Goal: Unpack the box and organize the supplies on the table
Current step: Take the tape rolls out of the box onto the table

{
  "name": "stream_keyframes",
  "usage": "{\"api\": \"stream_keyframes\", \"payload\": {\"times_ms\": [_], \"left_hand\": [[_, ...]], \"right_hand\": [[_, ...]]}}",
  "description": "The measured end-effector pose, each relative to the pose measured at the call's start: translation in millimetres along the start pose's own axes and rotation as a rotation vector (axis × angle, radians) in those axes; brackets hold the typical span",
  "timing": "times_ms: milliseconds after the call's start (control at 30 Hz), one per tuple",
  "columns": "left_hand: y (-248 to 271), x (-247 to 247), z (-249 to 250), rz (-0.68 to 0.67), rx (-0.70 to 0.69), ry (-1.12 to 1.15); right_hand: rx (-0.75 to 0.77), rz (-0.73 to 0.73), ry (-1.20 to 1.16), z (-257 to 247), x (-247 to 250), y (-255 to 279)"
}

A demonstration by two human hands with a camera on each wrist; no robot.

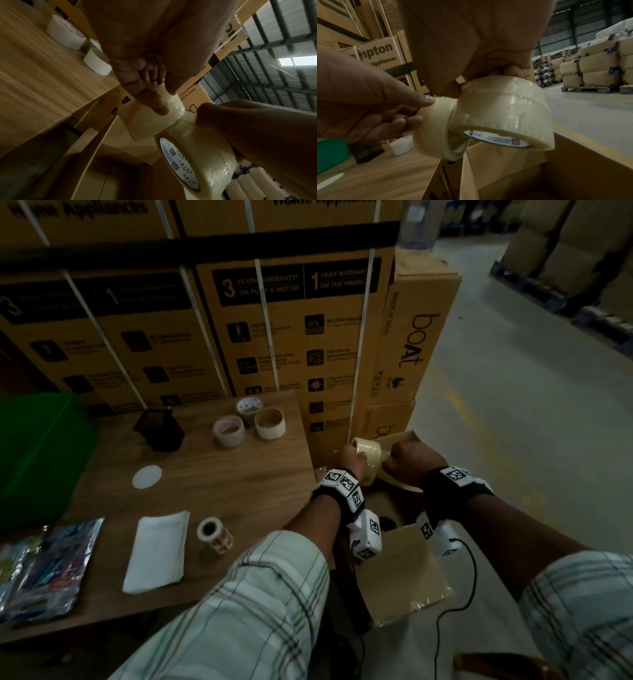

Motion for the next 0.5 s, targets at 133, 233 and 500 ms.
{"api": "stream_keyframes", "payload": {"times_ms": [133,233,500], "left_hand": [[24,39,-18,0.067,-0.038,-0.136],[33,76,-44,0.134,-0.031,-0.309],[37,129,-131,0.238,0.11,-0.534]], "right_hand": [[0.104,-0.024,0.021,-23,-17,10],[0.211,-0.074,0.086,-58,-36,12],[0.385,-0.215,0.058,-140,-102,3]]}}
Point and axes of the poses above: each hand's wrist, its own y-axis away from the middle knuckle, its own x-axis out of the back of the hand, z = x × y, the point moved 6 cm from there along -y, towards the middle knuckle, and after that the axes turned 15 degrees about -y, right-handed, at the moved point
